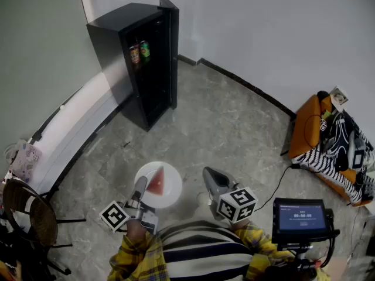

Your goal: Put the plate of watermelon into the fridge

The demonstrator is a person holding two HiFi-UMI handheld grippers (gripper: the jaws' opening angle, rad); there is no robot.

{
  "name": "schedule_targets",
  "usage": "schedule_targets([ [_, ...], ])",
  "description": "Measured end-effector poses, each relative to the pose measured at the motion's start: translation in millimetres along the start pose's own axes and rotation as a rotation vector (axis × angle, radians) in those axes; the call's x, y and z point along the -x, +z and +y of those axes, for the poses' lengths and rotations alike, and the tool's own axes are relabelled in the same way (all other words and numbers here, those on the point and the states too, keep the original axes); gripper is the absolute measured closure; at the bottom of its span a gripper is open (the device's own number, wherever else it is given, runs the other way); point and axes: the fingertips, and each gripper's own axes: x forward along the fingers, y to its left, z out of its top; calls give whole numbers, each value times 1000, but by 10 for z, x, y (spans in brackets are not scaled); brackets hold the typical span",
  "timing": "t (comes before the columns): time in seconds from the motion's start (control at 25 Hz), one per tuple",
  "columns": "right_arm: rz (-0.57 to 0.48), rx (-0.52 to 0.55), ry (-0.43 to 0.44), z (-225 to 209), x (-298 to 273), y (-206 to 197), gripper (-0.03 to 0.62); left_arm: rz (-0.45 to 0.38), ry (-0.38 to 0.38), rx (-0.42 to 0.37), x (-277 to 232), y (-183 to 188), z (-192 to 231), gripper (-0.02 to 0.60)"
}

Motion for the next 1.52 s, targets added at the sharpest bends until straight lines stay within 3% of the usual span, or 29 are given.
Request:
schedule_targets([
  [0.24,-17,2,-18,-54,-8,43,599,4,3,-3,-10,15,18,551],
  [0.48,-100,-50,-13,-91,41,172,597,15,-3,1,-60,-6,14,551],
  [0.96,-76,-46,-8,-240,118,62,597,36,-18,1,-168,-212,2,551],
  [1.32,-55,-5,29,-769,134,368,597,22,-19,0,-681,-616,-134,551],
  [1.52,-30,-30,22,-1283,163,433,597,20,-2,18,-1111,-917,-121,551],
])
